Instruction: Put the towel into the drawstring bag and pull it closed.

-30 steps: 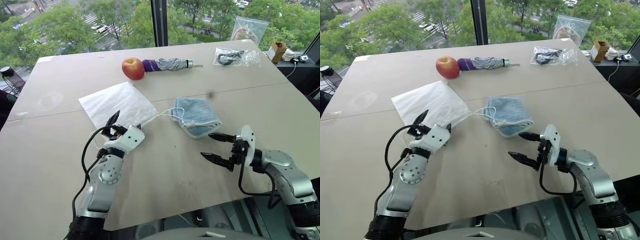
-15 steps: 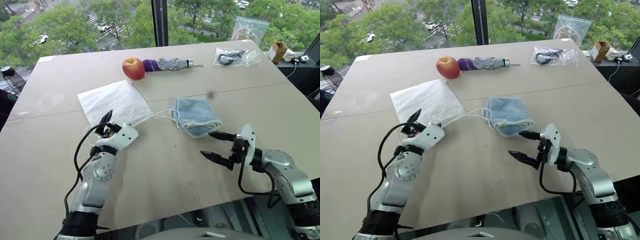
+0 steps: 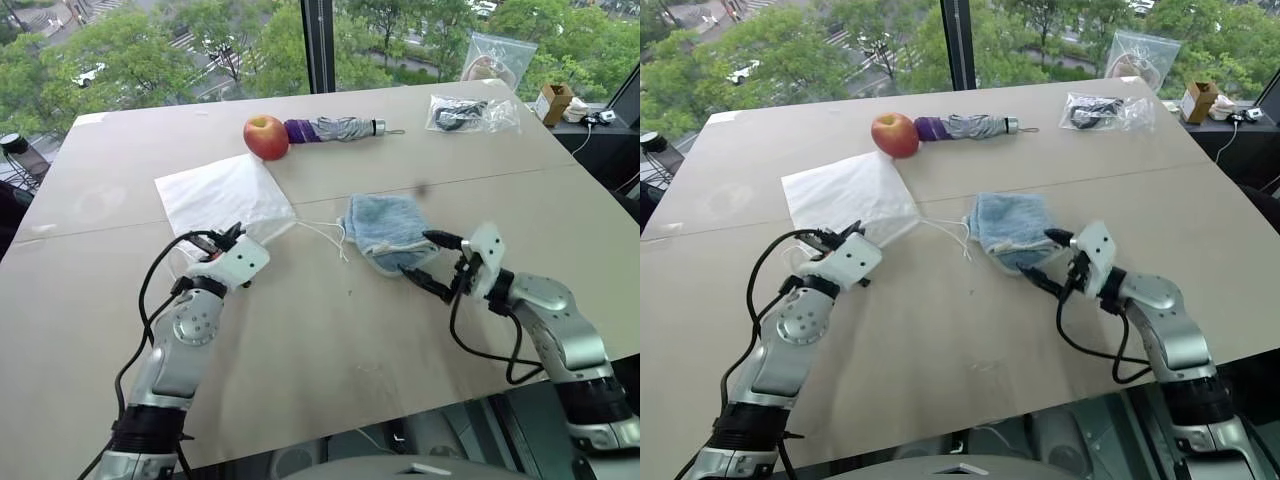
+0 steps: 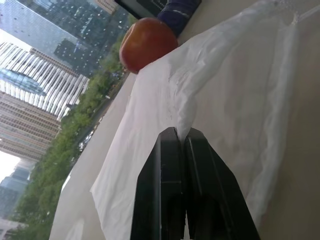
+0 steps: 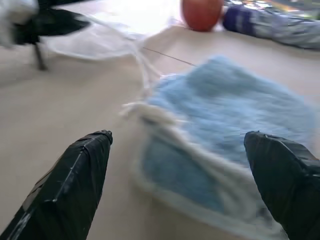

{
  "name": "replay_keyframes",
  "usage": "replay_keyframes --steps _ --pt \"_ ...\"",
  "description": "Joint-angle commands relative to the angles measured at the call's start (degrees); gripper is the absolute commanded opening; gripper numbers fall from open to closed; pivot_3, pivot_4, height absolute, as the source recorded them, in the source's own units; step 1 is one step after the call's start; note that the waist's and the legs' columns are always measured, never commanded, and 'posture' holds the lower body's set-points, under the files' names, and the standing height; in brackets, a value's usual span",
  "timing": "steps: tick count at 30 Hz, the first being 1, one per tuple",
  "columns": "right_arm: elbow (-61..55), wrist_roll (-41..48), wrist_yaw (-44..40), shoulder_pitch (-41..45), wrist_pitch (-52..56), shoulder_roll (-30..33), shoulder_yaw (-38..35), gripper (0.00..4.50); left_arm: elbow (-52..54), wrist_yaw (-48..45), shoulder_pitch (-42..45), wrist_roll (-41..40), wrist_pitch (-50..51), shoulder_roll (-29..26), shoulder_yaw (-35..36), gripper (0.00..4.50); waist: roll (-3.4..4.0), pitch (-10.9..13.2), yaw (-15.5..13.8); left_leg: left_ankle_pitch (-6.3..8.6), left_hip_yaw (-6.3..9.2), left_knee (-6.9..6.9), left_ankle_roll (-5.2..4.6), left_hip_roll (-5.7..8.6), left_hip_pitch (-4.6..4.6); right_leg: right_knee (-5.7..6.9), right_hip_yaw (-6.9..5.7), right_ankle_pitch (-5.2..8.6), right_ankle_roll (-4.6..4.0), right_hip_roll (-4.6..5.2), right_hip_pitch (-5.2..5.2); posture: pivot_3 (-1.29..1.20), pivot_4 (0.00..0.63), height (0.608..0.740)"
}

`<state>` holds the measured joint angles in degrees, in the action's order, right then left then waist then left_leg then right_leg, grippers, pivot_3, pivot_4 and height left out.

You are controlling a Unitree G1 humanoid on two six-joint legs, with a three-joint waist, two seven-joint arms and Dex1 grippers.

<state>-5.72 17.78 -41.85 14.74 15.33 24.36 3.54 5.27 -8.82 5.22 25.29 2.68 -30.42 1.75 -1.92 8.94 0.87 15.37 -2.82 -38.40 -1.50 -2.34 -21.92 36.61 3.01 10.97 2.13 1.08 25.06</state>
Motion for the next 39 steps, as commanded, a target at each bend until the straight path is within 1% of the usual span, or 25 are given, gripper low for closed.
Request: replay_keyframes --steps 1,3,6,7,9,11,13,15,17,18,19,20,21,23,24,27,28,30,32,34,37,39 --pt "1.14 -2.09 8.13 6.14 4.83 -2.78 -1.41 4.50 2.89 -4.50 3.10 -2.85 4.02 -1.44 1.75 0.03 0.00 0.00 -0.03 0.00 0.00 0.00 0.00 0.00 -0.04 0.07 0.01 -0.01 -0.01 0.00 0.07 0.00 0.150 0.740" --pt "3.83 -3.64 11.61 9.54 7.55 -4.20 -1.30 4.50 3.59 -8.32 4.63 -4.85 6.92 -2.09 1.55 0.03 0.00 0.00 -0.02 0.00 0.02 0.02 0.00 0.01 -0.05 0.11 0.00 -0.05 0.05 -0.01 0.10 0.00 0.150 0.740" --pt "7.64 -5.71 16.54 13.56 14.02 -6.18 -0.33 4.50 4.43 -11.23 7.46 -6.13 9.72 -3.07 1.53 0.03 0.00 0.00 -0.03 0.00 0.04 0.04 0.00 0.01 -0.09 0.09 -0.01 -0.11 0.14 -0.02 0.11 0.00 0.150 0.740" --pt "8.50 -5.69 17.34 14.79 17.25 -6.98 0.26 4.50 4.70 -12.09 8.83 -6.79 11.32 -3.08 1.69 0.03 0.00 0.00 -0.09 0.00 0.06 0.04 0.00 0.01 -0.14 0.07 -0.02 -0.11 0.14 -0.02 0.13 0.00 0.150 0.740" --pt "9.66 -3.00 19.52 16.67 27.03 -9.86 -1.06 4.50 5.51 -14.55 11.55 -9.06 15.54 -2.80 2.07 0.03 0.00 0.00 -0.08 0.00 0.09 0.04 0.00 0.03 -0.25 0.06 -0.03 -0.13 0.15 -0.01 0.19 0.00 0.150 0.740" --pt "9.91 -0.50 18.81 17.54 32.64 -11.66 -1.77 4.50 6.28 -15.94 13.93 -11.05 19.34 -2.48 2.71 0.03 0.00 0.00 0.01 0.00 0.08 0.03 0.00 0.03 -0.29 0.06 -0.02 -0.14 0.17 -0.01 0.23 0.00 0.150 0.740" --pt "9.55 0.73 17.04 17.62 35.86 -12.39 -1.04 4.50 7.43 -17.14 16.43 -14.30 25.06 -1.35 3.95 0.03 0.00 -0.01 0.26 0.00 0.11 0.02 0.00 0.03 -0.38 0.06 -0.03 -0.16 0.19 -0.02 0.29 0.00 0.150 0.740" --pt "9.35 1.14 16.04 17.42 37.11 -12.77 -0.11 4.50 8.24 -17.58 18.54 -16.35 28.98 -0.66 4.82 0.03 -0.02 -0.02 0.42 0.00 0.13 0.02 0.00 0.03 -0.39 0.02 -0.04 -0.16 0.20 -0.03 0.28 0.00 0.150 0.740" --pt "9.22 -1.14 15.29 16.75 35.85 -11.50 3.09 4.50 9.05 -17.65 20.63 -18.95 33.44 0.66 6.13 0.03 -0.02 -0.02 0.81 0.00 0.15 0.04 0.00 0.03 -0.37 0.03 -0.05 -0.15 0.20 -0.03 0.28 0.00 0.150 0.740" --pt "9.57 -3.56 15.00 16.39 34.11 -10.09 5.56 3.99 9.68 -17.07 22.20 -21.68 37.76 2.83 7.97 0.00 -0.03 -0.02 1.02 0.00 0.21 0.04 0.00 0.03 -0.38 0.04 -0.10 -0.15 0.20 -0.04 0.28 0.00 0.150 0.740" --pt "9.81 -5.13 14.59 15.97 32.74 -8.94 7.19 3.77 10.47 -16.89 23.89 -24.18 42.21 4.57 9.39 0.00 -0.04 -0.03 1.21 0.00 0.28 0.03 0.00 0.03 -0.41 0.04 -0.16 -0.15 0.21 -0.05 0.28 0.00 0.150 0.740" --pt "10.02 -6.01 14.32 15.72 31.82 -8.24 8.11 3.13 11.09 -16.69 25.05 -25.80 45.36 5.64 10.29 0.00 -0.05 -0.04 1.34 0.00 0.32 0.03 0.00 0.03 -0.43 0.04 -0.20 -0.15 0.21 -0.05 0.28 0.00 0.150 0.740" --pt "9.96 -5.94 14.22 15.55 31.66 -8.15 7.96 2.87 11.62 -17.42 25.58 -26.72 46.98 5.42 10.02 0.00 -0.05 -0.04 1.45 0.00 0.38 0.02 0.00 0.03 -0.45 0.03 -0.25 -0.15 0.21 -0.05 0.28 0.00 0.150 0.740" --pt "9.88 -5.69 13.96 15.59 31.07 -8.14 7.45 1.99 12.52 -18.39 26.02 -28.32 49.41 4.89 9.46 0.00 -0.05 -0.04 1.68 0.00 0.42 0.02 0.00 0.04 -0.44 0.04 -0.27 -0.15 0.21 -0.06 0.27 0.00 0.150 0.740" --pt "9.87 -5.72 13.87 15.59 30.66 -8.11 7.32 1.46 12.93 -18.44 26.21 -29.21 50.71 4.82 9.43 0.00 -0.05 -0.04 1.68 0.00 0.44 0.03 0.00 0.03 -0.42 0.07 -0.26 -0.15 0.21 -0.07 0.27 0.00 0.150 0.740" --pt "9.35 -3.48 13.05 15.84 29.53 -8.77 4.37 0.22 13.48 -19.33 27.10 -32.58 53.20 4.64 9.86 0.00 -0.05 -0.04 1.54 0.00 0.55 0.02 0.00 0.03 -0.41 0.09 -0.35 -0.15 0.21 -0.07 0.24 0.00 0.150 0.740" --pt "9.04 -2.21 12.92 15.93 29.84 -9.28 2.88 0.02 13.65 -19.74 27.11 -33.60 53.47 4.38 9.87 0.00 -0.05 -0.04 1.52 -0.01 0.56 0.01 0.01 0.04 -0.42 0.09 -0.35 -0.15 0.21 -0.06 0.24 0.00 0.150 0.740" --pt "8.03 1.09 12.00 16.30 29.92 -10.18 -0.69 0.02 13.85 -20.02 27.08 -35.39 54.76 4.14 10.19 0.00 -0.05 -0.03 1.48 -0.01 0.57 -0.01 0.01 0.05 -0.44 0.09 -0.35 -0.15 0.20 -0.06 0.24 0.00 0.150 0.740" --pt "5.59 4.62 10.68 16.41 31.77 -9.79 -3.84 0.02 14.02 -20.16 27.06 -37.05 56.95 3.73 10.52 0.00 -0.02 -0.01 1.42 -0.01 0.59 -0.01 0.01 0.06 -0.48 0.08 -0.36 -0.15 0.20 -0.05 0.25 0.00 0.150 0.740" --pt "1.54 9.61 10.12 16.82 35.03 -9.34 -8.19 0.02 14.52 -21.04 26.92 -39.49 59.44 3.32 11.32 0.00 -0.01 0.02 1.40 -0.01 0.61 -0.01 0.01 0.07 -0.56 0.02 -0.37 -0.15 0.20 -0.03 0.29 0.00 0.150 0.740" --pt "-3.57 19.40 10.11 18.73 39.83 -9.59 -15.95 0.02 14.59 -22.21 27.15 -44.45 62.54 3.99 14.12 0.00 0.00 0.02 1.33 -0.01 0.71 -0.02 0.02 0.07 -0.86 0.03 -0.38 -0.16 0.21 -0.02 0.56 0.00 0.150 0.740" --pt "-5.55 25.01 10.18 19.70 41.78 -9.97 -19.44 0.02 14.14 -21.80 27.42 -46.41 64.02 4.17 15.13 0.00 0.01 0.03 1.38 -0.01 0.85 -0.01 0.02 0.07 -0.87 0.03 -0.42 -0.16 0.20 -0.02 0.56 0.00 0.150 0.740"
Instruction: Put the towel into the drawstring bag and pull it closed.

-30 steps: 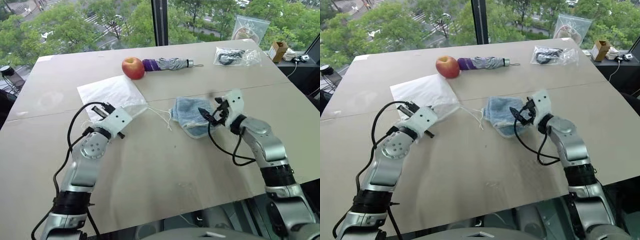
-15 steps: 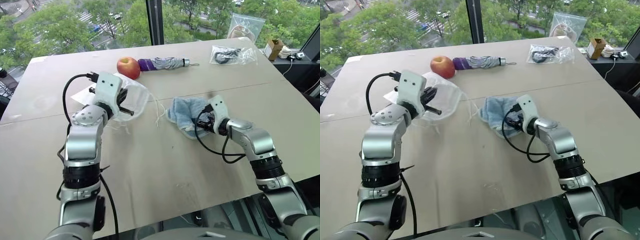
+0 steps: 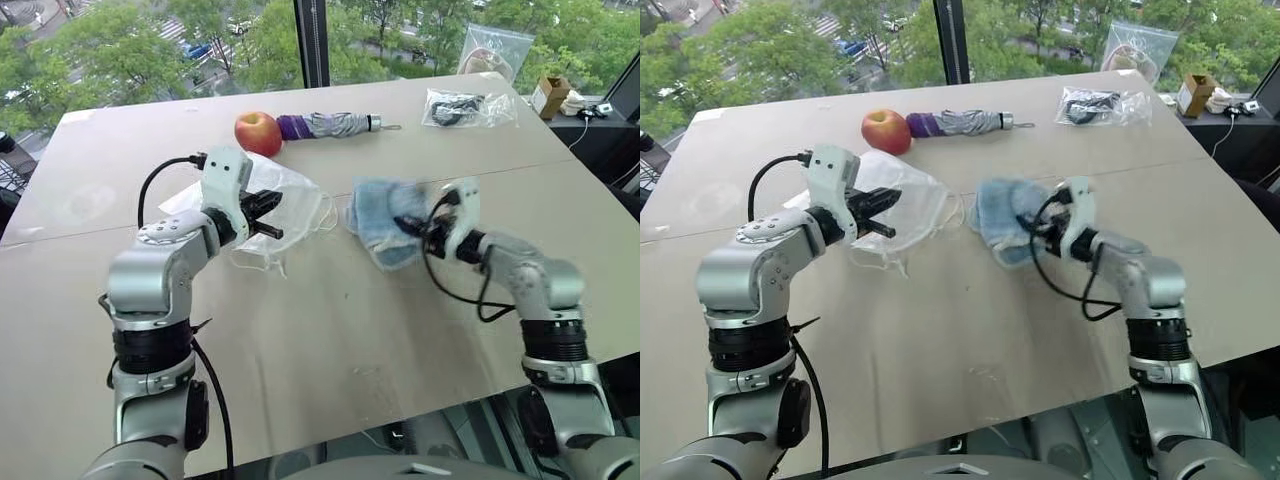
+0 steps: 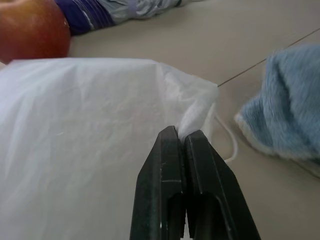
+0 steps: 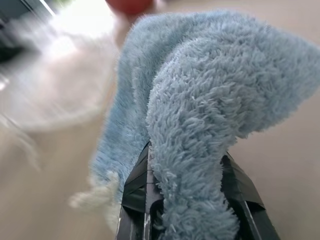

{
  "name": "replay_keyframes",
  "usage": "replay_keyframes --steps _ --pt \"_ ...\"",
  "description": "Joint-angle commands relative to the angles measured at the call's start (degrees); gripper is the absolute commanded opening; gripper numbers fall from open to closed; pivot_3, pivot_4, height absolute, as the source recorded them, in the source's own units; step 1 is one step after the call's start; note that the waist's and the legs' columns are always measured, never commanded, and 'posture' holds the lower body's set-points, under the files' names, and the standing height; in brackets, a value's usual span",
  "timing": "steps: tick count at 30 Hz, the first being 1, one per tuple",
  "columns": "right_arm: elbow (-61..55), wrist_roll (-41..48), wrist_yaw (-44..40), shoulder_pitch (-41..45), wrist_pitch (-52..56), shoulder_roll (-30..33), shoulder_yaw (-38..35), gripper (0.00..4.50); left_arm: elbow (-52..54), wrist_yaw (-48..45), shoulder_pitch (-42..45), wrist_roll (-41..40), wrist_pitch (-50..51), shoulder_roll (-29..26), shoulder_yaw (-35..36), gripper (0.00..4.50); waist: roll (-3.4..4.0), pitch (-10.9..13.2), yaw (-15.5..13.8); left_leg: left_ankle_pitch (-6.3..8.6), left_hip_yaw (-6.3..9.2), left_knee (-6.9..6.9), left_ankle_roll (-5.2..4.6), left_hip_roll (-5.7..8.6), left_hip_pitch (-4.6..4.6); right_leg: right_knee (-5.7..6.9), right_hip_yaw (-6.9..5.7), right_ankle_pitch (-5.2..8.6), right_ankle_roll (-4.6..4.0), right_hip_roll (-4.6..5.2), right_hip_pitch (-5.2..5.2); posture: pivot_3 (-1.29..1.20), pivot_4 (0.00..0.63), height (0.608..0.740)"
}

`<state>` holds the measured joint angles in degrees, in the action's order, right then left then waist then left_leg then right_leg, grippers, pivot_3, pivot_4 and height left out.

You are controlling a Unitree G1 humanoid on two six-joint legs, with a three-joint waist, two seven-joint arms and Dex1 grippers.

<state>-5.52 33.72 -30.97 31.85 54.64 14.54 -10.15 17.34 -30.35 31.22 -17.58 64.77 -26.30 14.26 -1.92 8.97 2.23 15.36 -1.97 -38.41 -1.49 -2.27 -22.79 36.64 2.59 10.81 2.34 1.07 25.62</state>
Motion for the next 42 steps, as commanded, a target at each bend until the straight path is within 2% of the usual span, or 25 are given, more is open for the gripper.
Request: replay_keyframes --steps 1,3,5,9,12,15,18,21,27,31,34,37,42 --pt "-6.69 11.72 -0.73 2.98 3.20 -0.50 -6.93 0.02 1.58 0.26 1.71 -4.33 2.68 0.40 3.12 0.00 0.00 0.00 0.02 0.00 0.07 0.01 0.00 0.00 0.00 0.00 -0.03 0.00 0.00 0.00 0.00 0.00 0.150 0.740" --pt "-7.93 16.20 -0.33 3.53 4.84 -1.44 -7.94 0.02 0.62 0.76 2.41 -6.31 4.02 1.10 4.02 0.00 0.00 0.00 0.01 0.00 0.15 0.02 0.00 0.00 0.00 0.01 -0.11 0.00 0.00 -0.02 -0.01 0.00 0.150 0.740" --pt "-9.22 16.27 -0.74 2.80 4.92 -1.00 -5.26 0.02 0.28 0.72 3.07 -8.39 5.40 1.54 4.75 0.00 0.00 0.00 0.03 0.00 0.14 0.02 0.00 0.00 0.00 0.05 -0.19 0.01 -0.01 -0.03 -0.02 0.00 0.150 0.740" --pt "-12.01 13.13 -3.03 -0.16 3.72 0.17 5.14 0.02 0.20 1.27 5.34 -13.45 9.61 3.18 7.94 0.00 0.00 0.00 0.09 0.00 0.09 0.01 0.00 0.01 0.01 0.07 -0.18 0.01 -0.01 -0.03 -0.03 0.00 0.150 0.740" --pt "-12.40 7.21 -4.59 -1.95 0.56 2.41 14.27 0.02 0.72 1.77 5.93 -16.04 12.19 3.10 9.04 0.00 0.01 0.00 0.21 0.00 0.10 0.00 0.00 0.01 0.00 0.06 -0.15 0.01 -0.01 -0.03 -0.02 0.00 0.150 0.740" --pt "-11.38 3.73 -5.34 -2.41 -1.30 3.68 19.41 0.02 2.05 2.18 5.30 -17.91 13.33 2.64 8.90 0.00 0.00 0.00 0.12 0.00 0.11 0.00 0.00 0.04 0.00 0.05 -0.13 0.01 0.00 -0.01 -0.02 0.00 0.150 0.740" --pt "-9.65 2.61 -4.88 -1.58 -2.39 2.32 20.52 0.02 4.69 1.48 3.90 -20.86 14.98 2.46 8.36 0.00 0.00 0.00 0.07 -0.01 0.14 -0.03 0.01 0.04 0.00 0.06 -0.12 0.01 0.00 0.00 -0.02 0.00 0.150 0.740" --pt "-7.86 2.13 -3.35 -0.35 -2.71 -0.56 20.39 0.02 7.39 1.08 2.10 -23.63 16.20 2.51 7.36 0.00 0.00 0.00 0.16 -0.01 0.17 -0.03 0.01 0.04 0.02 0.07 -0.09 0.01 -0.01 0.00 -0.02 0.00 0.150 0.740" --pt "-2.14 2.81 4.22 1.58 -3.49 -10.80 15.93 0.02 10.71 1.09 -0.76 -28.60 17.48 2.79 6.11 0.00 0.00 0.01 0.08 -0.03 0.36 -0.02 0.04 0.03 0.02 0.11 -0.16 0.01 -0.02 -0.02 -0.02 0.00 0.150 0.740" --pt "2.40 12.52 8.86 3.99 -4.32 -22.83 6.15 0.02 11.65 1.64 -2.86 -30.35 17.42 2.93 5.06 0.00 -0.01 0.00 0.06 -0.07 0.41 -0.02 0.11 0.03 0.00 0.10 -0.18 0.00 -0.03 0.00 -0.03 0.00 0.150 0.740" --pt "4.41 17.05 10.29 5.10 -4.85 -28.20 2.34 0.02 11.62 2.28 -3.43 -31.27 17.12 3.22 4.81 0.00 0.02 0.02 -0.14 -0.07 0.51 -0.03 0.12 0.04 -0.03 0.07 -0.26 0.00 -0.03 0.03 -0.05 0.00 0.150 0.740" --pt "6.07 23.21 12.68 6.07 -6.24 -31.68 -0.61 0.02 11.11 3.06 -3.56 -31.82 16.55 3.06 4.75 0.00 0.02 0.02 -0.19 -0.08 0.50 -0.03 0.13 0.10 -0.05 0.04 -0.27 0.00 -0.03 0.09 -0.06 0.00 0.150 0.740" --pt "8.18 38.48 19.32 7.56 -9.20 -34.57 -5.66 0.02 10.75 3.97 -4.10 -33.01 15.70 2.46 4.56 0.00 0.03 0.02 0.16 -0.08 0.55 -0.02 0.12 0.08 -0.04 0.07 -0.28 0.00 -0.03 0.05 -0.06 0.00 0.150 0.740"
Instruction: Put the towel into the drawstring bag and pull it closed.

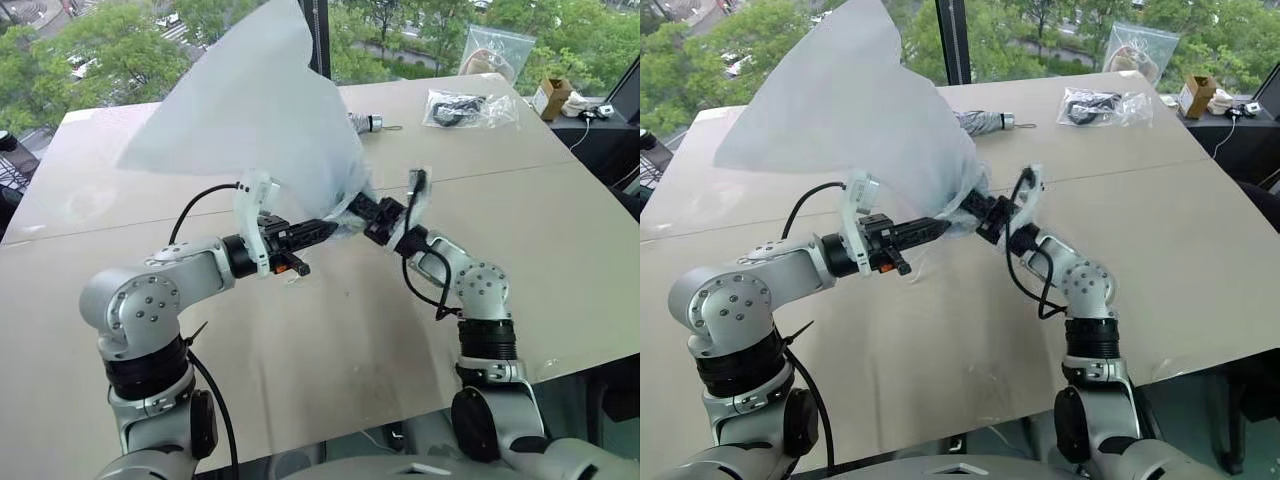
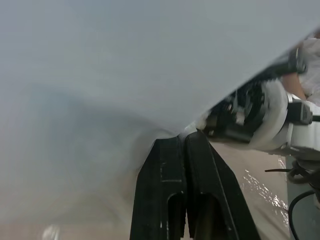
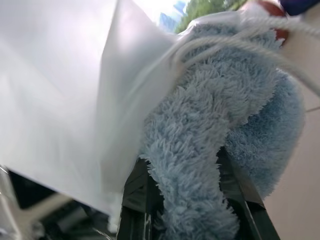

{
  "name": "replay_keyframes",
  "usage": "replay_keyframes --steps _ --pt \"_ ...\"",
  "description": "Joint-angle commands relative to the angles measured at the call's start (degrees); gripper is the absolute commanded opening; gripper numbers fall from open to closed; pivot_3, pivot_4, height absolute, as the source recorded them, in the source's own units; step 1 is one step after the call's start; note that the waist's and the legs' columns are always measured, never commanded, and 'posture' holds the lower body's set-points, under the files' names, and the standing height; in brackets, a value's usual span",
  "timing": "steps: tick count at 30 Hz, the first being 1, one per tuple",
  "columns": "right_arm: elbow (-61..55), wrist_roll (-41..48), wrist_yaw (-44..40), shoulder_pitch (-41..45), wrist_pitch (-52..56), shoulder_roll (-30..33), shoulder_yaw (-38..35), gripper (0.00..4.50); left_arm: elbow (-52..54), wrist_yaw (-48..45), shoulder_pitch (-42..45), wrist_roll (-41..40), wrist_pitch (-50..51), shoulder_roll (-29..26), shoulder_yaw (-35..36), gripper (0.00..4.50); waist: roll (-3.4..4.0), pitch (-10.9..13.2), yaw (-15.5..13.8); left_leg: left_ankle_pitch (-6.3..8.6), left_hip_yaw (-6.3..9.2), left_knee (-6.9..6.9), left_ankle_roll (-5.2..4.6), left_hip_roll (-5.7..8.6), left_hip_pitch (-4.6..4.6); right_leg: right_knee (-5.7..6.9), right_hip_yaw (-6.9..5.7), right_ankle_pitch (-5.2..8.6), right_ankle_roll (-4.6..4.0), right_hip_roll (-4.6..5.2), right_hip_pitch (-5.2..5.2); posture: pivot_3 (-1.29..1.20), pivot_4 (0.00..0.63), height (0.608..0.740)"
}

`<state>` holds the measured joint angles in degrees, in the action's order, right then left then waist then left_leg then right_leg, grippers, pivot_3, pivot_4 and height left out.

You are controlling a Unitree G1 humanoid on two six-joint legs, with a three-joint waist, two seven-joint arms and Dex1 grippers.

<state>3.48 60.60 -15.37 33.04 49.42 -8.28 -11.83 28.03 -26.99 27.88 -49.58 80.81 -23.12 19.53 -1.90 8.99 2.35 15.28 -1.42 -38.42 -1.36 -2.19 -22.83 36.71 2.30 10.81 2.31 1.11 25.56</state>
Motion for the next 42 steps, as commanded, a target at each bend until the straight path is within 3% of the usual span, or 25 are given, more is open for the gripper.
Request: replay_keyframes --steps 1,5,14,18,23,29,36,42 --pt "-0.64 13.92 4.78 6.53 -4.62 -11.83 -4.38 0.02 -0.02 0.70 -0.83 -0.95 -0.70 -0.90 -0.84 0.00 0.01 0.00 0.12 0.00 0.02 0.00 0.00 -0.01 0.00 0.00 -0.02 0.00 0.00 -0.02 0.00 0.00 0.150 0.740" --pt "-1.72 15.18 6.89 5.36 -6.49 -8.98 -0.79 0.02 -1.24 1.96 0.28 0.38 -4.47 -0.69 -1.10 0.00 0.03 0.02 0.18 0.00 0.05 0.02 0.00 -0.03 0.02 0.02 -0.02 0.01 -0.01 -0.08 0.01 0.00 0.150 0.740" --pt "-6.37 -12.21 -0.82 0.90 -14.10 1.79 20.21 0.02 -5.52 4.21 6.41 -1.21 -7.16 0.63 -0.94 0.00 0.03 0.02 0.04 0.00 0.03 0.02 0.00 -0.02 -0.01 -0.02 -0.01 0.01 0.01 -0.06 0.01 0.00 0.150 0.740" --pt "-5.55 -18.53 -1.93 -1.39 -14.94 4.34 21.37 0.02 -6.81 4.74 9.59 -1.50 -10.02 1.13 0.56 0.00 0.02 0.01 -0.15 -0.01 0.02 0.00 0.01 0.02 -0.05 -0.06 -0.02 0.01 0.01 0.01 0.00 0.00 0.150 0.740" --pt "-6.22 -19.88 -0.74 -1.51 -13.35 4.98 18.60 0.02 -7.57 3.28 9.58 2.15 -14.86 -1.27 -1.46 0.00 0.02 0.02 0.11 -0.01 0.02 0.02 0.02 0.00 -0.03 -0.03 0.01 0.01 0.00 -0.03 0.03 0.00 0.150 0.740" --pt "-5.94 -26.80 -5.36 -0.64 -14.43 10.64 21.29 0.02 -6.22 0.77 9.60 -1.59 -17.09 -0.79 -1.82 0.00 0.02 0.02 0.02 -0.01 -0.01 0.04 0.02 -0.01 -0.03 -0.05 0.02 0.01 -0.01 -0.03 0.03 0.00 0.150 0.740" --pt "-13.20 -31.54 -24.69 -2.40 -21.87 20.60 29.07 0.02 -7.60 0.85 10.09 -1.84 -17.83 -3.34 -3.47 0.00 0.01 0.03 0.15 -0.01 -0.02 0.02 0.02 0.04 -0.06 -0.15 0.03 0.01 0.02 -0.01 0.00 0.00 0.150 0.740" --pt "-17.90 -31.91 -34.12 -2.00 -21.65 26.47 31.27 0.02 -9.44 -2.64 7.53 1.06 -20.54 -7.94 -6.21 0.00 0.02 0.04 -0.01 -0.01 0.08 0.05 0.02 -0.03 -0.02 -0.08 -0.03 0.02 0.01 -0.11 0.03 0.00 0.150 0.740"
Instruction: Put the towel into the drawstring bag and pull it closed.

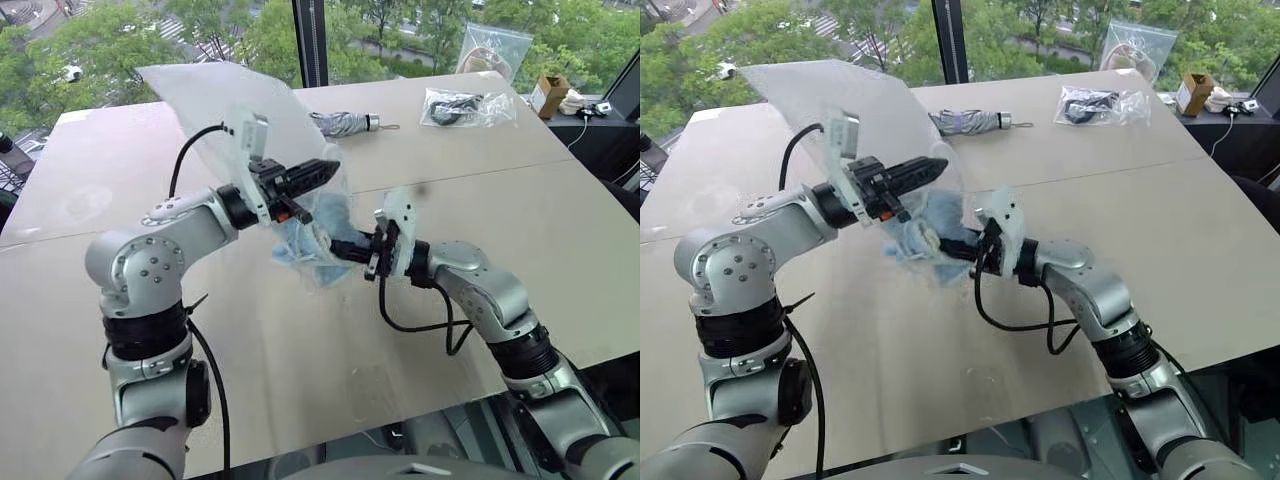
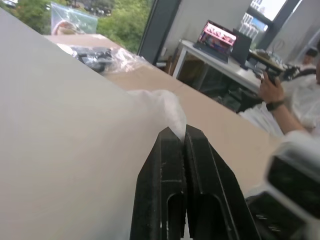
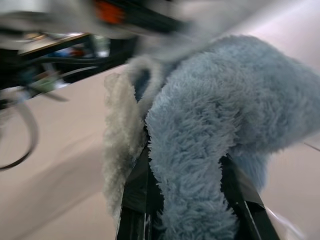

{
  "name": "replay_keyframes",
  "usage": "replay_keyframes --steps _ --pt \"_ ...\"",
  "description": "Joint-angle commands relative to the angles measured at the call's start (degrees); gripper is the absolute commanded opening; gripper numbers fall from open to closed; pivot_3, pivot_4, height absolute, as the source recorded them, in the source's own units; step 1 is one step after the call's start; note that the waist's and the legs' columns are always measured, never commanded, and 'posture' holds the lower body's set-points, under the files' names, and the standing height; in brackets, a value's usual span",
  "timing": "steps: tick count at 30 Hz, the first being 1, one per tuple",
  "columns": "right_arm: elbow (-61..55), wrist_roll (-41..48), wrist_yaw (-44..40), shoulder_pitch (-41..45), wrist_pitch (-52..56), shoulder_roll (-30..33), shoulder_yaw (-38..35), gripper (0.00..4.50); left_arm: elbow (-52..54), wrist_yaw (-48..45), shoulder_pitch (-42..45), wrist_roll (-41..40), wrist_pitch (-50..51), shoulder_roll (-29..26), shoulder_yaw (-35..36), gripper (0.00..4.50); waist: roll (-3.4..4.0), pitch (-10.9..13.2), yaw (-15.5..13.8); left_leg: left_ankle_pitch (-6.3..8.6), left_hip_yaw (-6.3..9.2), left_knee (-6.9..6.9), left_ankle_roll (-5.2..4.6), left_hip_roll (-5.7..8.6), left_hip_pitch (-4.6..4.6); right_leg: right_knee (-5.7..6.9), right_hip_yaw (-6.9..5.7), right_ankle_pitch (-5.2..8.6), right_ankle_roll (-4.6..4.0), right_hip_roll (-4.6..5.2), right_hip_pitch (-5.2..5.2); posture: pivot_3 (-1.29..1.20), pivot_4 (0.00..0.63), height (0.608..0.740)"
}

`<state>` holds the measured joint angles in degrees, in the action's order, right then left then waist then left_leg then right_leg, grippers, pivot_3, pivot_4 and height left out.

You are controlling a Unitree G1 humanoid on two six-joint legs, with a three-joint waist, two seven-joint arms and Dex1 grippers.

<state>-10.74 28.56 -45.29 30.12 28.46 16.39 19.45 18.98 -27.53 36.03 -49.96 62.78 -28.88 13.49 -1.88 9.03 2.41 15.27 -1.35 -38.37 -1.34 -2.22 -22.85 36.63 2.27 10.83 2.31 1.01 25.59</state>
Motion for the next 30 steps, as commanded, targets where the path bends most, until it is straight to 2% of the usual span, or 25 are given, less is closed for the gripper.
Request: replay_keyframes --steps 1,3,5,11,21,26,30 --pt "-3.76 -0.10 -4.80 1.12 -0.56 2.34 0.07 0.02 -0.60 -3.02 -1.10 1.36 -2.63 -2.85 -0.55 0.00 0.00 0.00 -0.12 0.00 -0.01 0.00 0.00 0.00 0.02 0.00 0.00 0.00 0.00 0.00 -0.01 0.00 0.150 0.740" --pt "-2.85 -1.09 -4.04 1.68 -0.67 1.99 -0.17 0.02 -0.61 -4.76 -1.99 1.04 -2.78 -3.87 -1.19 0.00 -0.01 0.00 -0.17 0.00 -0.04 -0.03 0.00 0.01 0.01 0.00 0.02 0.00 0.00 0.02 -0.02 0.00 0.150 0.740" --pt "0.05 -2.18 0.47 2.49 0.20 -0.98 -1.49 0.02 0.01 -6.25 -2.93 -1.05 -1.85 -4.00 -0.85 0.00 -0.02 0.01 -0.05 0.00 -0.07 -0.05 0.00 0.02 0.01 0.00 0.04 0.00 0.01 0.03 -0.02 0.00 0.150 0.740" --pt "3.98 -3.24 7.04 0.83 0.05 -8.45 -3.37 0.02 1.85 -7.36 -5.86 -8.16 0.72 -3.89 1.61 0.00 -0.03 0.01 -0.16 -0.02 -0.03 -0.04 0.03 0.01 0.01 0.05 0.03 0.00 -0.01 0.03 -0.01 0.00 0.150 0.740" --pt "6.04 13.29 17.30 2.12 3.49 -26.26 -18.70 0.02 4.18 -3.74 -11.27 -16.43 3.30 -4.03 2.51 0.00 -0.03 0.02 -0.26 -0.02 0.01 -0.04 0.04 0.01 0.00 0.07 -0.02 -0.01 -0.01 0.08 -0.02 0.00 0.150 0.740" --pt "5.69 24.42 22.10 3.68 5.79 -30.91 -24.02 0.02 5.42 -1.25 -12.35 -19.32 3.16 -3.43 1.85 0.00 -0.02 0.02 -0.23 -0.02 -0.01 -0.05 0.04 0.04 0.00 0.06 -0.02 -0.01 -0.01 0.12 -0.03 0.00 0.150 0.740" --pt "6.02 32.15 25.85 4.55 6.54 -31.68 -25.80 0.02 5.75 0.32 -12.78 -20.12 2.53 -3.05 1.03 0.00 -0.01 0.03 -0.05 -0.02 0.01 -0.03 0.04 0.02 0.00 0.07 -0.03 -0.01 -0.02 0.08 -0.02 0.00 0.150 0.740"
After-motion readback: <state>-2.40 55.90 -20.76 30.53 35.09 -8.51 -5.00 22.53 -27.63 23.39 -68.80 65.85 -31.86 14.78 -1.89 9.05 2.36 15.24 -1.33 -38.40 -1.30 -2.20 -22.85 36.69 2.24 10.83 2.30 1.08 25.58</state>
